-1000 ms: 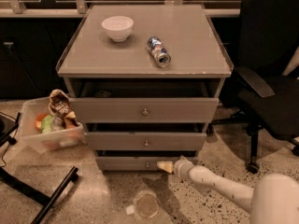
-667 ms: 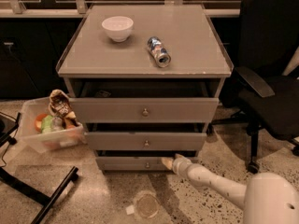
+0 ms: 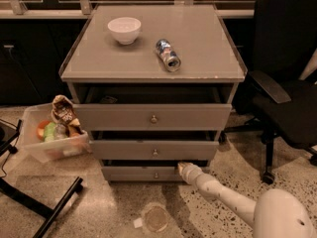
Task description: Open bottom drawer
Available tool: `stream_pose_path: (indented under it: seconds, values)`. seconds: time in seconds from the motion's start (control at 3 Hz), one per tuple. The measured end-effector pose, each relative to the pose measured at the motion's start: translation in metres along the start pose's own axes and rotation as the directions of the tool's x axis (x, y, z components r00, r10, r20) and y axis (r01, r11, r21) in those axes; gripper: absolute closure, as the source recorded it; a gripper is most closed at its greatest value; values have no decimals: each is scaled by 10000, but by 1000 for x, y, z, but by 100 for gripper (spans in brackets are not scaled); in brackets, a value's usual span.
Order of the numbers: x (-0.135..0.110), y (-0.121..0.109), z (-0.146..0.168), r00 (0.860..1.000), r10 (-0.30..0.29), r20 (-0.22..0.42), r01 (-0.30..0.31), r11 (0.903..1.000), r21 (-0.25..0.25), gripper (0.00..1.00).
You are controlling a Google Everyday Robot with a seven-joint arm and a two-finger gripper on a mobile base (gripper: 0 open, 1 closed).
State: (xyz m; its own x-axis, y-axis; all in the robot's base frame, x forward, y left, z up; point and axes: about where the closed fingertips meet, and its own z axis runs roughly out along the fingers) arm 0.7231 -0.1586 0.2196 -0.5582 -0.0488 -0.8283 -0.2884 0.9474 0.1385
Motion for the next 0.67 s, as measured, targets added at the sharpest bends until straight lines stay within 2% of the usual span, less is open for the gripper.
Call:
stream_pose_path:
  seconds: [0.33, 0.67]
  values:
    - [-3, -3, 17, 9995, 69, 313, -70, 10000, 27, 100]
    - [4, -2, 40, 9994, 263, 214, -260, 9996, -145, 100]
